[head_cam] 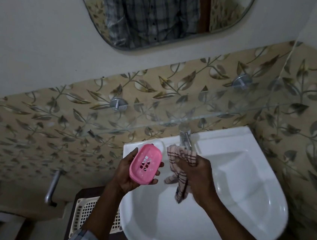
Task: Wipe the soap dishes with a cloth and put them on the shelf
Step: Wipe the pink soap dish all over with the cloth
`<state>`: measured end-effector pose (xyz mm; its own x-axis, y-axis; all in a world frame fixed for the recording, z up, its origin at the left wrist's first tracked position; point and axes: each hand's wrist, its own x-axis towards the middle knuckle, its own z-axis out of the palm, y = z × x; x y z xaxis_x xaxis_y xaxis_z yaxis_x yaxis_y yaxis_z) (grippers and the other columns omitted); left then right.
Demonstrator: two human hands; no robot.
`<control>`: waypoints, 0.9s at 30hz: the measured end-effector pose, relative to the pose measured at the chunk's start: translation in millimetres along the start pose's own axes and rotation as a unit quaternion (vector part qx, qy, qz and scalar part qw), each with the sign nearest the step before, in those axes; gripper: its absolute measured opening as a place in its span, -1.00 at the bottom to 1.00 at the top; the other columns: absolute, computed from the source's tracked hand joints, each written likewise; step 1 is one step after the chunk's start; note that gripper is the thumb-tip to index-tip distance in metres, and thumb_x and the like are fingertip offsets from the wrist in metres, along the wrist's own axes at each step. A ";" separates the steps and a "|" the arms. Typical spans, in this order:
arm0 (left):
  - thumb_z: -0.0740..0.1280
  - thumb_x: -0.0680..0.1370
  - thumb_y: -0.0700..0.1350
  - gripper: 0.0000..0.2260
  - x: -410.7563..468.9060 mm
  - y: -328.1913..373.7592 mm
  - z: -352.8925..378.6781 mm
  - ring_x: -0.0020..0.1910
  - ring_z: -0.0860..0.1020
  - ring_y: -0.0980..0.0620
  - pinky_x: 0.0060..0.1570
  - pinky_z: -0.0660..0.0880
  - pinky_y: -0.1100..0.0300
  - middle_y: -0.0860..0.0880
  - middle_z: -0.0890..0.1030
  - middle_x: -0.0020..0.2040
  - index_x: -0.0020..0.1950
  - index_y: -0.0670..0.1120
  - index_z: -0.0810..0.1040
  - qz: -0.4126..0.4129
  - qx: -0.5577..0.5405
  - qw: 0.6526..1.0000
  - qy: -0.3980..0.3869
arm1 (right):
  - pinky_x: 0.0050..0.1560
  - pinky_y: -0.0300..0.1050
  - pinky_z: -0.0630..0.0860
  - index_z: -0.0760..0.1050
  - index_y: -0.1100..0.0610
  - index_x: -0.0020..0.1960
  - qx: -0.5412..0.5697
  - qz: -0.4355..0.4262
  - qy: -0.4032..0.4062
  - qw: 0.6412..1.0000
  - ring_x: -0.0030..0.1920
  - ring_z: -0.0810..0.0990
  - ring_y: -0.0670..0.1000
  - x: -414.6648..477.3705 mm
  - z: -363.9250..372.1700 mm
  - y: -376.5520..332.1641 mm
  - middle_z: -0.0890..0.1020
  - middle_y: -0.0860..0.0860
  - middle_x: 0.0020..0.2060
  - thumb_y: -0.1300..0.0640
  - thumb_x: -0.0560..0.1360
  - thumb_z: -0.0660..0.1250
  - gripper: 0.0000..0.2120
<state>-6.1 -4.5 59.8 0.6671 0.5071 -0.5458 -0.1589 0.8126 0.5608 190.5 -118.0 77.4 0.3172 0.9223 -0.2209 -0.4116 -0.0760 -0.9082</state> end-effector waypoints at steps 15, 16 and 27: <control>0.24 0.53 0.07 -0.60 6.1 -8.8 26.1 -0.17 0.67 -0.20 -0.18 0.62 -0.03 -0.22 0.69 -0.08 0.11 -0.22 0.62 -0.007 0.029 0.996 0.081 | -0.01 -0.01 0.53 0.65 0.24 0.07 -0.532 -0.395 -0.199 0.722 -0.05 0.63 0.18 27.5 29.0 14.9 0.68 0.17 -0.03 0.26 0.28 0.42 -0.65; 0.22 0.56 0.08 -0.60 6.9 -9.5 28.2 -0.16 0.65 -0.23 -0.21 0.62 -0.03 -0.23 0.68 -0.08 0.11 -0.21 0.63 -0.006 0.038 0.996 0.077 | -0.06 0.01 0.52 0.64 0.23 0.09 -0.541 -0.385 -0.176 0.726 -0.09 0.63 0.19 27.8 26.8 14.7 0.68 0.16 -0.06 0.24 0.26 0.47 -0.61; 0.24 0.59 0.01 -0.64 10.6 -10.9 33.7 -0.06 0.65 -0.15 0.01 0.59 -0.01 -0.24 0.65 0.02 0.20 -0.23 0.58 0.058 0.084 0.990 0.101 | -0.15 -0.04 0.58 0.65 0.22 0.04 -0.567 -0.374 -0.083 0.729 -0.21 0.62 0.18 30.4 27.0 18.6 0.68 0.15 -0.12 0.26 0.33 0.50 -0.72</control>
<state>27.2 -17.7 68.9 0.4895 0.6546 -0.5761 -0.0911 0.6955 0.7128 169.4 -81.1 63.4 -0.0560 0.8927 0.4471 0.8248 0.2937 -0.4832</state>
